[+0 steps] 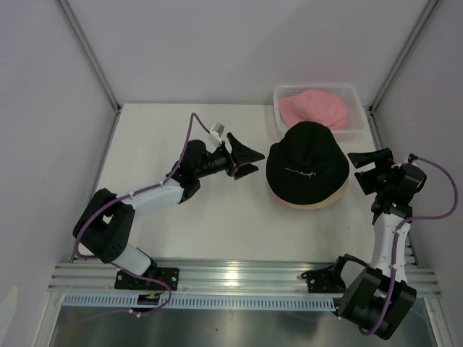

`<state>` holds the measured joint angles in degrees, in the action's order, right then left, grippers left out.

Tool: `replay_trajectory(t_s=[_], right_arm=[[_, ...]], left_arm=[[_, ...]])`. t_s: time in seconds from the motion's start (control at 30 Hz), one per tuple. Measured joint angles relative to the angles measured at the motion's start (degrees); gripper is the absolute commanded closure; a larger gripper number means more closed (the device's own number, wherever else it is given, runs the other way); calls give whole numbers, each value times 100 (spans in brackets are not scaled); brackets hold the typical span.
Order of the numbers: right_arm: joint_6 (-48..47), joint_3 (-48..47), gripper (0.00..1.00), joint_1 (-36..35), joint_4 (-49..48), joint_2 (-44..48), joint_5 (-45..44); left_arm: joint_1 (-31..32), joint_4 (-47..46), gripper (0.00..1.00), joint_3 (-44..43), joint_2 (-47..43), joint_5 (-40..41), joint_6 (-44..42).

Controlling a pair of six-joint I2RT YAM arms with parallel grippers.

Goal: Stack the hats

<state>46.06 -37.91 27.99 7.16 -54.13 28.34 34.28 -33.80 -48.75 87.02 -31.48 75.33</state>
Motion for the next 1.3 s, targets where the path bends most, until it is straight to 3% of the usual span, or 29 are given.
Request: replay_trajectory(t_s=[0.3, 0.43, 0.6, 0.73, 0.8, 0.87, 1.3], right_arm=[[717, 431, 21, -39, -1069, -9, 654], [861, 431, 42, -96, -1207, -2, 728], [957, 435, 59, -118, -1169, 68, 780], [951, 468, 79, -131, -1126, 175, 817], [942, 507, 85, -129, -1110, 236, 822], [922, 535, 98, -131, -1091, 271, 831], [719, 780, 100, -140, -1139, 463, 929]], left_arm=[[101, -431, 11, 0, 382, 125, 278], [133, -466, 12, 0, 525, 122, 317], [136, -461, 12, -4, 562, 127, 319], [140, -452, 12, -44, 564, 129, 310], [146, -439, 12, -66, 564, 129, 308], [162, -415, 12, -87, 570, 131, 306], [291, -186, 17, 0, 809, 315, 203]])
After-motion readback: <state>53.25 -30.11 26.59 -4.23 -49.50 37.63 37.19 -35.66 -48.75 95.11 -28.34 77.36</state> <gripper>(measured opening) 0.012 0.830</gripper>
